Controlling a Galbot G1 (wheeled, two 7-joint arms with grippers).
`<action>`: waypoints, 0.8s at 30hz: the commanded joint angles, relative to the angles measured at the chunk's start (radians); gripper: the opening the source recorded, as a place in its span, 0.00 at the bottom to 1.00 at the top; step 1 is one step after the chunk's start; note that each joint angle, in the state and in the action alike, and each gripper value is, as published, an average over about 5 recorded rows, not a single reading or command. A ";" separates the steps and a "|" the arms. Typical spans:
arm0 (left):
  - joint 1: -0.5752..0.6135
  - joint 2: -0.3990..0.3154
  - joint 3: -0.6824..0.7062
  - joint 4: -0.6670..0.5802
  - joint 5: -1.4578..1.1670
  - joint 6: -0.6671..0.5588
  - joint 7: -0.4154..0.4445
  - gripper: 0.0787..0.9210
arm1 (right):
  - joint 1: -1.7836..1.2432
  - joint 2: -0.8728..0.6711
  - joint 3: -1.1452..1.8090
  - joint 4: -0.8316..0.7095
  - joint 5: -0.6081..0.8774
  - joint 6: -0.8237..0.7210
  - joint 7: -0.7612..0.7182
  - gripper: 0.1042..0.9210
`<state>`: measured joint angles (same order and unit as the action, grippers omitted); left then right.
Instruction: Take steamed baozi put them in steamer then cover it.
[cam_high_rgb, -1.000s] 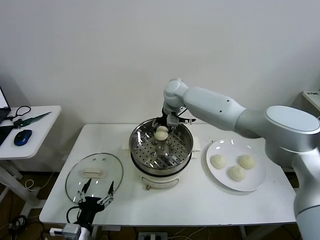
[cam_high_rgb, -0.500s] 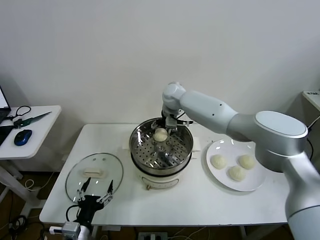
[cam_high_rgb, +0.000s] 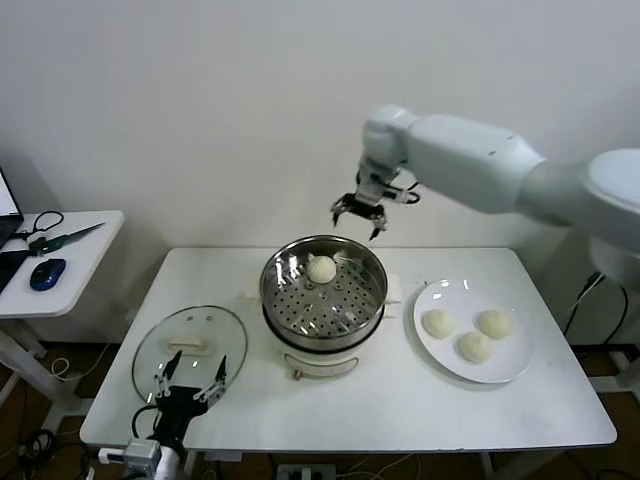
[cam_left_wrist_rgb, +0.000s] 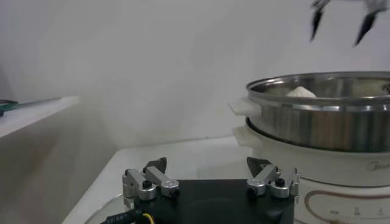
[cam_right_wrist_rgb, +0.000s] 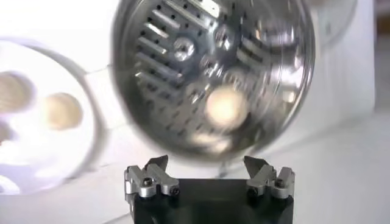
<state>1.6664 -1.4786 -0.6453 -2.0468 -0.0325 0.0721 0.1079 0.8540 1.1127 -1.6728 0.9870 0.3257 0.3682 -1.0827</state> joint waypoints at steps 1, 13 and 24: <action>0.004 -0.006 0.005 -0.012 0.001 -0.005 0.002 0.88 | 0.142 -0.207 -0.297 0.137 0.285 -0.274 0.010 0.88; 0.010 -0.014 0.001 -0.030 0.002 -0.011 0.001 0.88 | -0.151 -0.322 -0.156 0.250 0.216 -0.556 0.157 0.88; 0.025 -0.018 -0.001 -0.031 0.009 -0.017 -0.001 0.88 | -0.392 -0.280 0.061 0.140 0.145 -0.607 0.202 0.88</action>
<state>1.6866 -1.4949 -0.6474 -2.0769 -0.0269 0.0573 0.1070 0.5930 0.8587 -1.6931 1.1420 0.4760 -0.1630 -0.9106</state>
